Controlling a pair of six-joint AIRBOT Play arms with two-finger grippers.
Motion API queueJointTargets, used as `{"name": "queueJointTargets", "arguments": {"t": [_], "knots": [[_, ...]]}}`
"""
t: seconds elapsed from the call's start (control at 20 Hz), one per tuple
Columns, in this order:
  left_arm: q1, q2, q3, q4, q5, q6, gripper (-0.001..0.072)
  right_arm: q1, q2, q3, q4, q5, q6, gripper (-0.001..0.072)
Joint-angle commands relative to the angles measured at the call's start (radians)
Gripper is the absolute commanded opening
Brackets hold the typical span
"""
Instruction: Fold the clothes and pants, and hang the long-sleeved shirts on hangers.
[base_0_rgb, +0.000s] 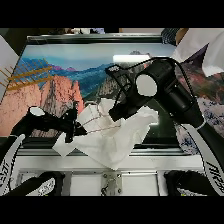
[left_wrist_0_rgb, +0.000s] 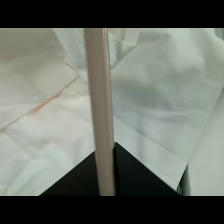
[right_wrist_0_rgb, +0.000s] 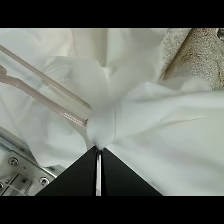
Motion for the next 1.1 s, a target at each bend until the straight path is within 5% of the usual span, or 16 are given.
{"name": "queueJointTargets", "arguments": {"t": [0.0, 0.45, 1.0, 1.05], "knots": [[0.001, 0.0, 0.0, 0.0, 0.0, 0.0, 0.0017, 0.047, 0.003, 0.009, -0.002, -0.038, 0.005, 0.0022], [0.001, 0.0, 0.0, 0.0, -0.001, 0.0, 0.0017, 0.119, -0.027, 0.037, 0.103, -0.264, 0.046, 0.0022], [0.001, 0.0, 0.0, 0.0, -0.002, -0.007, 0.0017, 0.114, -0.056, 0.037, 0.069, -0.183, 0.042, 0.0035], [0.001, 0.0, 0.0, 0.0, -0.002, -0.007, 0.0018, 0.114, -0.056, 0.037, 0.069, -0.178, 0.042, 0.0089]]}}
